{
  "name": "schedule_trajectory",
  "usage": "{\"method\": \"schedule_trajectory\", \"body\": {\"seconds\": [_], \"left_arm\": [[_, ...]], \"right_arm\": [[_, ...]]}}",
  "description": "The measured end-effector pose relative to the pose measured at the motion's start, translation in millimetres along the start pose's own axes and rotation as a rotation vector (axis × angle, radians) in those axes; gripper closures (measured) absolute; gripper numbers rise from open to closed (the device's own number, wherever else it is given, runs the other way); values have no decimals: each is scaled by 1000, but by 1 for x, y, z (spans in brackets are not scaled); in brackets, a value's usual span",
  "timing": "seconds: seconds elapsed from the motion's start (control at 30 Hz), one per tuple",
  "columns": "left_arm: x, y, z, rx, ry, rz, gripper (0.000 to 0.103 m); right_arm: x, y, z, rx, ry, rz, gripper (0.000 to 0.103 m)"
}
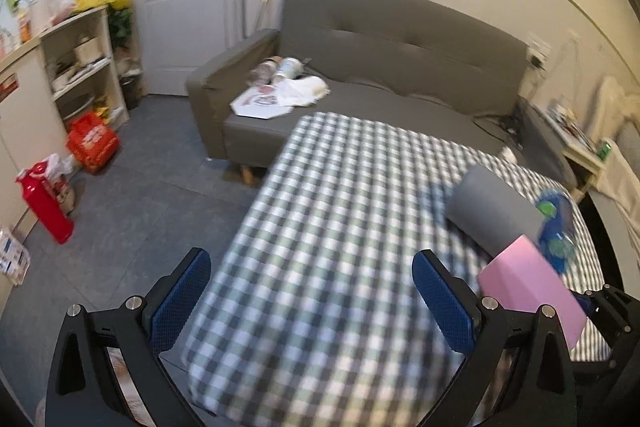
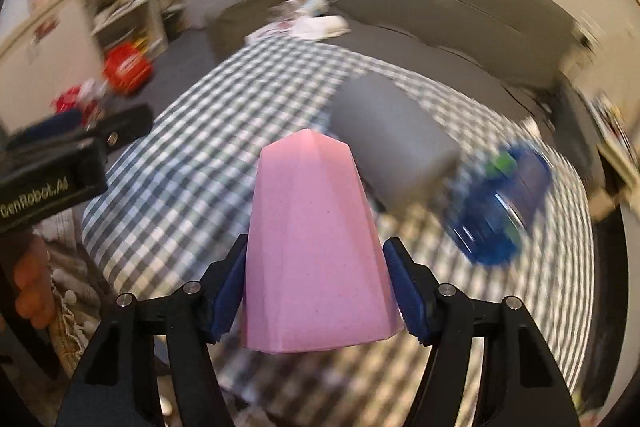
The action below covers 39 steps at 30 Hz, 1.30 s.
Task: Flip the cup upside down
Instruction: 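Lift the pink cup with the right gripper toward the left gripper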
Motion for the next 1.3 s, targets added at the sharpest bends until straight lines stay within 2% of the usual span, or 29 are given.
{"method": "schedule_trajectory", "body": {"seconds": [0.13, 0.27, 0.43, 0.9, 1.0, 1.03, 1.07, 1.1, 1.17, 1.3], "left_arm": [[11, -22, 10, -58, 2, 31, 0], [19, -40, 23, -102, 15, 59, 0], [28, -60, 37, -170, 19, 73, 0], [34, -63, 48, -179, 32, 31, 0], [34, -65, 48, -179, 35, 25, 0], [34, -66, 49, -177, 35, 22, 0], [34, -65, 49, -176, 36, 15, 0], [34, -65, 49, -174, 39, 8, 0], [33, -64, 52, -174, 53, -21, 0], [33, -67, 53, -172, 79, -26, 0]], "right_arm": [[14, -34, 29, -180, 17, 78, 37], [20, -50, 46, -262, 23, 116, 37], [28, -55, 59, -299, 17, 143, 37], [8, -70, 66, -366, 34, 112, 37], [8, -72, 66, -378, 39, 72, 36], [11, -74, 67, -390, 45, 60, 29], [15, -77, 67, -396, 40, 58, 14], [21, -79, 66, -401, 17, 58, 10], [42, -86, 60, -394, -43, 55, 8], [68, -101, 54, -387, -84, 46, 8]]}}
Point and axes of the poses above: each gripper's, at about its wrist camera, not at the fingertips, and x roughly against the way its jaws point, y to its left, z to its underside, the point moved 5 cm from there along -x, roughly the way its jaws point, and after that the axes turned 1 degree about -x, right-handed, at the moved point
